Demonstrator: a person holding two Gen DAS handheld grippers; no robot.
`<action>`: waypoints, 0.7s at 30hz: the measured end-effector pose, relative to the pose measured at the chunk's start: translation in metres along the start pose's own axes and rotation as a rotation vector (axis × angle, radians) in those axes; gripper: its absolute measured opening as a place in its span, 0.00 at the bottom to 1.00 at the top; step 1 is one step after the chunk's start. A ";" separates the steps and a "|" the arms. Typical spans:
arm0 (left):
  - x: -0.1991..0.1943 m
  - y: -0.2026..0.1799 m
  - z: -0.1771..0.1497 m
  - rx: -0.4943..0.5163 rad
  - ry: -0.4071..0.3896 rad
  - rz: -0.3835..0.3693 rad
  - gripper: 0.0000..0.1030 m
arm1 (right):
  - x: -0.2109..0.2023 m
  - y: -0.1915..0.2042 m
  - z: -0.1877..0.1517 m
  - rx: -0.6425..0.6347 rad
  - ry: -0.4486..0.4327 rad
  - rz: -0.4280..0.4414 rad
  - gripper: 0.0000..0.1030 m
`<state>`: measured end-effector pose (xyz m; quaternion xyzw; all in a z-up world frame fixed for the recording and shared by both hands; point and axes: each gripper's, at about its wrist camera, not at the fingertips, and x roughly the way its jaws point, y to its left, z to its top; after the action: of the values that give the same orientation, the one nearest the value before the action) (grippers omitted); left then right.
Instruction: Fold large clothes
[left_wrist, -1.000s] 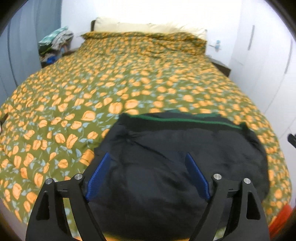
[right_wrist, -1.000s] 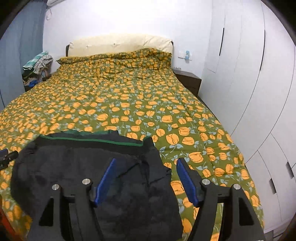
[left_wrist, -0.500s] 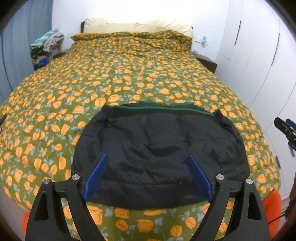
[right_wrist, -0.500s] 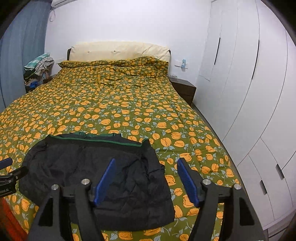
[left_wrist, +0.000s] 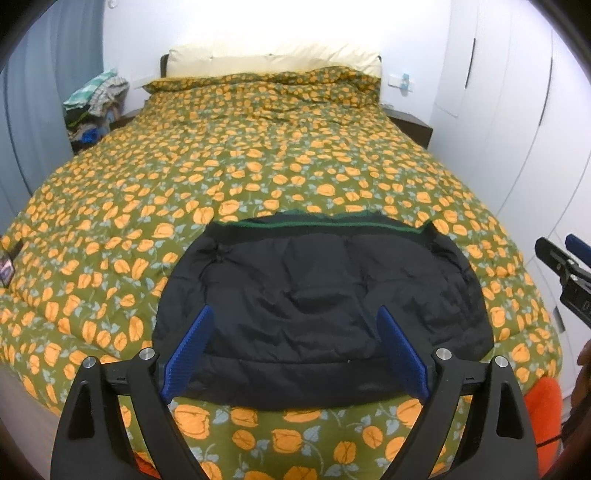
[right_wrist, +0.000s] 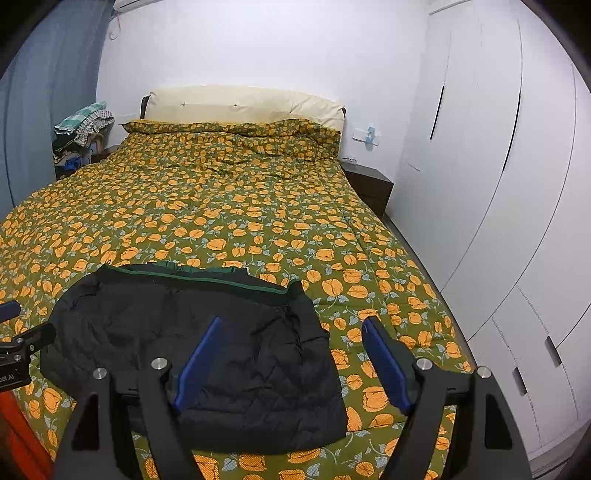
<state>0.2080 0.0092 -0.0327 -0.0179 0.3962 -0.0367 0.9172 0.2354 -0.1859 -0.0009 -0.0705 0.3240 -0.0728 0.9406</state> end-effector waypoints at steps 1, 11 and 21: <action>-0.001 -0.001 0.000 0.003 0.000 0.007 0.89 | -0.001 0.000 0.000 0.000 -0.002 0.002 0.77; -0.012 -0.008 0.009 0.018 -0.026 0.084 0.91 | 0.002 -0.001 -0.007 0.010 0.023 0.017 0.80; -0.011 -0.007 0.010 0.041 -0.039 0.114 0.96 | 0.006 0.005 -0.017 -0.001 0.039 0.033 0.80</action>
<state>0.2073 0.0035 -0.0174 0.0230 0.3776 0.0080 0.9256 0.2301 -0.1832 -0.0185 -0.0642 0.3437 -0.0587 0.9351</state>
